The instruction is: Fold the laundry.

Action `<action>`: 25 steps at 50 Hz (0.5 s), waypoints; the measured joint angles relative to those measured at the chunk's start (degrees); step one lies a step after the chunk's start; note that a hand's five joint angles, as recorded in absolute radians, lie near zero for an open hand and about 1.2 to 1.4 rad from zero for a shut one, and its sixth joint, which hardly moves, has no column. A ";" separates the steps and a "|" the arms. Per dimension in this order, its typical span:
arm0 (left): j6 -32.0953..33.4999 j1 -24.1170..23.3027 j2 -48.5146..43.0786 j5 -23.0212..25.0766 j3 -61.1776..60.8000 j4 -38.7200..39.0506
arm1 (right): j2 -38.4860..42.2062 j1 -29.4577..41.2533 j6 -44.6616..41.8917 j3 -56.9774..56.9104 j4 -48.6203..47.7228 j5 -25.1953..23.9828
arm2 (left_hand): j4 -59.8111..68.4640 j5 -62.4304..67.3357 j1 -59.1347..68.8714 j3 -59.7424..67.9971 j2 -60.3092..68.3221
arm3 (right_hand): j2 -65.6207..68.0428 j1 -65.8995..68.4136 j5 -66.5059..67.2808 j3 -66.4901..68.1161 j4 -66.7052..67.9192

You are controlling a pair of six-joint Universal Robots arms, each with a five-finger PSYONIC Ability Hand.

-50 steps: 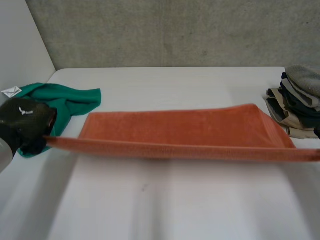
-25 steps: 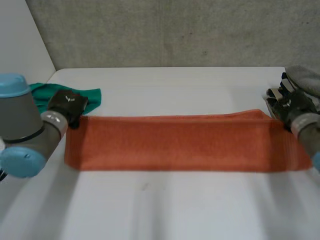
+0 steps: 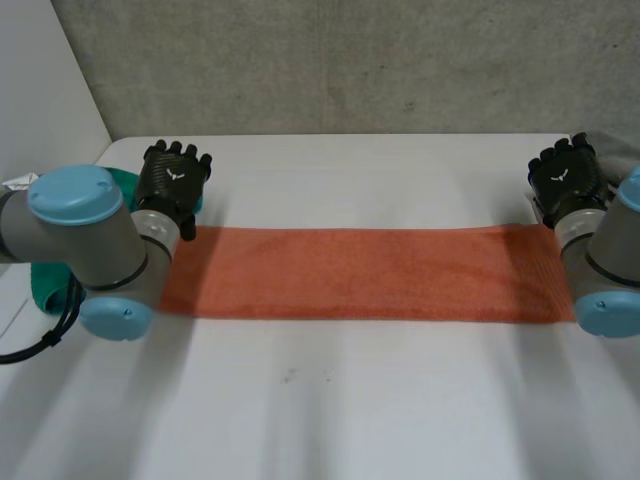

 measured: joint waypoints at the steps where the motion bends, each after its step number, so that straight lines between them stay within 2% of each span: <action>1: -0.04 -0.02 1.11 0.02 -1.41 -0.07 | -1.80 -0.16 1.48 1.93 0.61 -0.20 | 0.00 -0.01 0.00 0.00 0.00 | 0.01 0.00 0.00 0.01 0.00; 7: -0.25 0.15 7.00 0.36 -8.48 -0.41 | -7.98 -1.68 5.61 8.87 5.28 -3.13 | 0.00 -0.01 0.00 0.00 0.00 | 3.23 2.39 3.67 3.47 3.34; 12: -0.61 0.43 13.43 0.85 -16.07 -0.22 | -12.83 -5.14 8.41 15.10 13.20 -9.44 | 0.00 -0.01 0.00 0.00 0.00 | 10.47 11.03 12.20 11.78 11.69; 19: -3.83 0.59 16.11 2.23 -19.74 0.19 | -14.20 -11.07 10.02 19.59 17.03 -15.24 | 0.00 0.00 0.00 0.00 0.00 | 14.96 14.27 15.82 15.34 15.55; 25: -8.54 1.07 15.68 4.43 -19.65 0.20 | -12.34 -14.38 10.05 20.37 14.25 -16.93 | 0.00 -0.01 0.04 0.00 0.00 | 16.21 15.46 17.24 16.70 16.80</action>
